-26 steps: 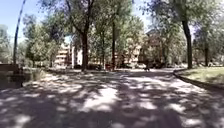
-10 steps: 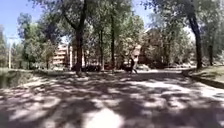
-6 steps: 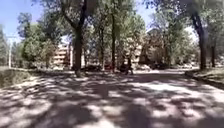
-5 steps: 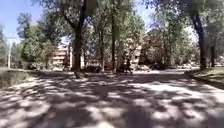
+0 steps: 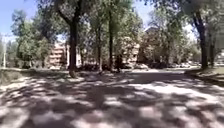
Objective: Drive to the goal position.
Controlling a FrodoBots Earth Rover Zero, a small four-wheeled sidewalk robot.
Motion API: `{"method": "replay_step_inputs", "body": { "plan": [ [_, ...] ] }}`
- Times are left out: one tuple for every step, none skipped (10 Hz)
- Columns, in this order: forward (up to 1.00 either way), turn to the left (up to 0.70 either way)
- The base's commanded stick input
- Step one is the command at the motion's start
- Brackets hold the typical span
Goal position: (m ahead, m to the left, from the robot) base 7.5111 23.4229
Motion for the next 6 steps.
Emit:
{"method": "replay_step_inputs", "body": {
  "plan": [
    [0.85,0.0],
    [0.85,-0.02],
    [0.85,-0.24],
    [0.85,-0.33],
    [0.85,-0.34],
    [0.85,-0.34]
  ]
}}
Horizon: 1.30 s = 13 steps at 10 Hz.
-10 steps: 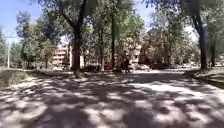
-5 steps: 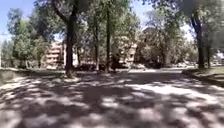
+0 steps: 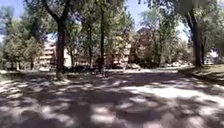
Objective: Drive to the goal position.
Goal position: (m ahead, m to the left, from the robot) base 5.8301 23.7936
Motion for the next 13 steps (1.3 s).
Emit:
{"method": "replay_step_inputs", "body": {
  "plan": [
    [0.85,0.0],
    [0.85,0.0],
    [0.85,0.0],
    [0.85,0.0],
    [0.85,0.0],
    [0.85,0.0],
    [0.85,0.0],
    [0.85,0.0],
    [0.85,0.0],
    [0.85,0.0],
    [0.85,0.0],
    [0.85,0.0],
    [0.85,0.0]
  ]
}}
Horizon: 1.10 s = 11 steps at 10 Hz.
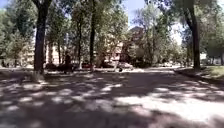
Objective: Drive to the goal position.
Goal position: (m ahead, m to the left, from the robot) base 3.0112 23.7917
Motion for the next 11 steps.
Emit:
{"method": "replay_step_inputs", "body": {
  "plan": [
    [0.85,0.0],
    [0.85,0.0],
    [0.85,0.0],
    [0.85,0.0],
    [0.85,0.0],
    [0.85,0.0],
    [0.85,0.0],
    [0.85,0.0],
    [0.85,0.0],
    [0.85,0.0],
    [0.85,0.0]
  ]
}}
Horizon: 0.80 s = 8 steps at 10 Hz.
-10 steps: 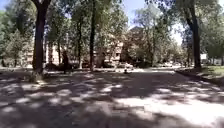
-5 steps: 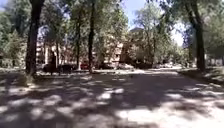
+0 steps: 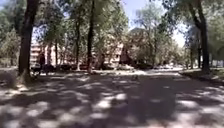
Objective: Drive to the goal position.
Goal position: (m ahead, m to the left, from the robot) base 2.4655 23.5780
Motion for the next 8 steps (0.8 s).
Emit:
{"method": "replay_step_inputs", "body": {
  "plan": [
    [0.85,0.0],
    [0.85,0.0],
    [0.85,0.0],
    [0.85,0.0],
    [0.85,0.0],
    [0.85,0.0],
    [0.85,0.0],
    [0.85,0.0]
  ]
}}
